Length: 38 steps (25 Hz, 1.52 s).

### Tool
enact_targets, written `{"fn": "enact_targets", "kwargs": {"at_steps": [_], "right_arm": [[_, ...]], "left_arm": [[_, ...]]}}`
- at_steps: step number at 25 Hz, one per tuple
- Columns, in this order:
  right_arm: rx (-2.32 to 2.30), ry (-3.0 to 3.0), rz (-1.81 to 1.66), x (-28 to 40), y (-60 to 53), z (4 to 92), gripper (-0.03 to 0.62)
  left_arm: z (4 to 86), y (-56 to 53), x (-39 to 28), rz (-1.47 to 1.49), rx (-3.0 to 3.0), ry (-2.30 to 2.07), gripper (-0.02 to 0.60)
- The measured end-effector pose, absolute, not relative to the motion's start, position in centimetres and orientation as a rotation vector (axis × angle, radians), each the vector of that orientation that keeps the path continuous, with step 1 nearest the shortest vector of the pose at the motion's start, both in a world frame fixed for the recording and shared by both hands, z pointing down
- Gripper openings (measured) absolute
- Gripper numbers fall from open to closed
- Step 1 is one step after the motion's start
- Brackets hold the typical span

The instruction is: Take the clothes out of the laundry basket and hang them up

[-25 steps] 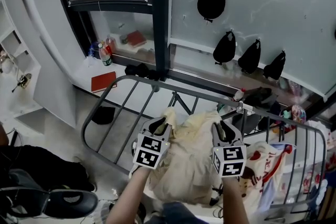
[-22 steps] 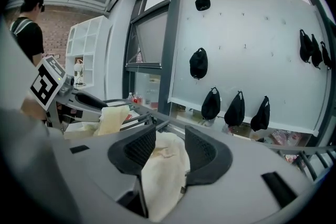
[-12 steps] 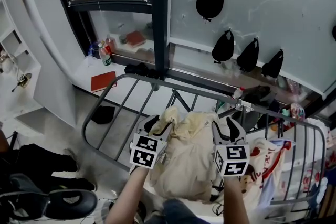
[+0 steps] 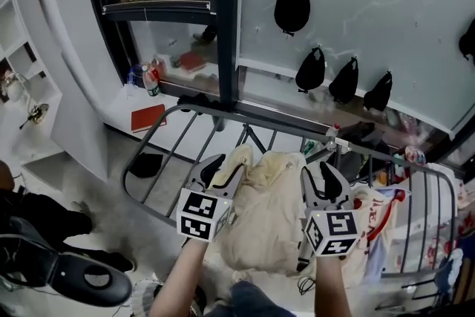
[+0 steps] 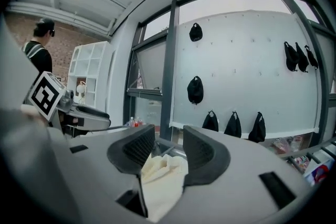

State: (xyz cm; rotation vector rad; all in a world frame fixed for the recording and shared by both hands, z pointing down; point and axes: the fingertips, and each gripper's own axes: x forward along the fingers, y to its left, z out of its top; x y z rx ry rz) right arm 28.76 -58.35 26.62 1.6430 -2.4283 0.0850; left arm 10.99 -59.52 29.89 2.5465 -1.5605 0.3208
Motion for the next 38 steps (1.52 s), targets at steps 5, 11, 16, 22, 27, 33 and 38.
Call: {"fn": "enact_targets", "kwargs": {"at_steps": [5,11,16,22,27,33,38], "right_arm": [[1.666,-2.519,0.01,28.1,-53.8,23.7,0.116],[1.685,-2.562,-0.057,28.0,-47.9,22.2,0.026],[1.718,-2.578,-0.078,28.8,-43.2,21.2,0.003],[1.76,-2.585,-0.097,30.5,-38.3,20.9,0.002],[1.773,-2.587,-0.092,31.5,-35.4,21.2,0.002],[1.791,-2.595,-0.062,32.3,-33.5,21.8,0.002],[1.798,-2.583,-0.072,32.7,-32.6,22.1,0.0]], "left_arm": [[26.5,-55.6,10.7,0.172,2.614,-1.621,0.102],[24.4,-50.0,10.5,0.057,2.654,-1.638,0.031],[23.5,-45.5,10.7,0.041,2.675,-1.664,0.021],[23.0,-40.8,11.4,0.002,2.672,-1.674,0.02],[23.4,-37.9,12.2,0.031,2.681,-1.67,0.02],[22.9,-36.1,12.6,0.026,2.689,-1.672,0.02],[22.5,-35.3,13.1,0.033,2.703,-1.665,0.02]]}}
